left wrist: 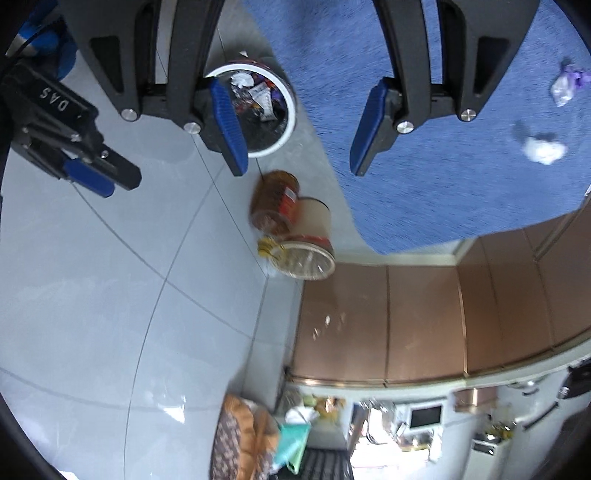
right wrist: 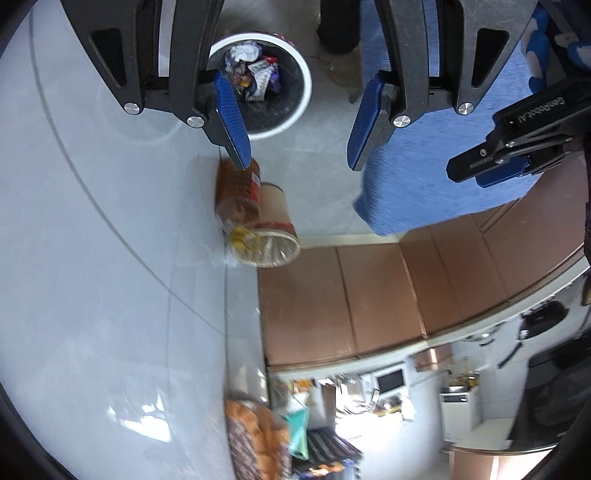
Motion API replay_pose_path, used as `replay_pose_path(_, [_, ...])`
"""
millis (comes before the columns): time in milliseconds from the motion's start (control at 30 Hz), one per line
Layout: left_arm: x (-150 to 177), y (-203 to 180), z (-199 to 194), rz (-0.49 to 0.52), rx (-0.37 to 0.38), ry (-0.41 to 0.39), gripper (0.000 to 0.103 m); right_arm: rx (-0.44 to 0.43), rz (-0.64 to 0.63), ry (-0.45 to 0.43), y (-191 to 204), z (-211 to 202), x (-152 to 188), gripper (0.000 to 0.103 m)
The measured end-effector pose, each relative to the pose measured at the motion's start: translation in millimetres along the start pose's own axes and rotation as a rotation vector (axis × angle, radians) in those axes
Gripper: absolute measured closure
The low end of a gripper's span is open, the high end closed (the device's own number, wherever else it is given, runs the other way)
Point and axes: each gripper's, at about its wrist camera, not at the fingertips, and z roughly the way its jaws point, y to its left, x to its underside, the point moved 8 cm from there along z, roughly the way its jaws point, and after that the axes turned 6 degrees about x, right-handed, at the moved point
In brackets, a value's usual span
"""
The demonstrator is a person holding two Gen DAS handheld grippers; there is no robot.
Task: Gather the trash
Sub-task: 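Move both open grippers back from the bin to the towel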
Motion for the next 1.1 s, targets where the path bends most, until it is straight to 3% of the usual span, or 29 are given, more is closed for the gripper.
replay_pose_path(267, [-5.9, 13.4, -84.0, 0.027, -0.092, -0.168, 0.037, -0.051, -0.077, -0.105, 40.6, -56.0, -20.3, 0.046])
replay_pose_path(600, [1.0, 30.0, -154.6, 0.022, -0.159, -0.289, 0.034, -0.107, -0.152, -0.198, 79.7, -108.7, -30.8, 0.044])
replay_pose_path(833, [14.5, 43.4, -183.3, 0.036, -0.178, -0.299, 0.034, -0.141, -0.207, -0.234, 108.1, -133.3, -32.6, 0.042])
replay_pose_path(1100, [32.2, 83.3, -186.7, 0.044, -0.216, -0.264, 0.034, -0.223, -0.268, -0.201, 151.7, -121.6, -29.8, 0.042])
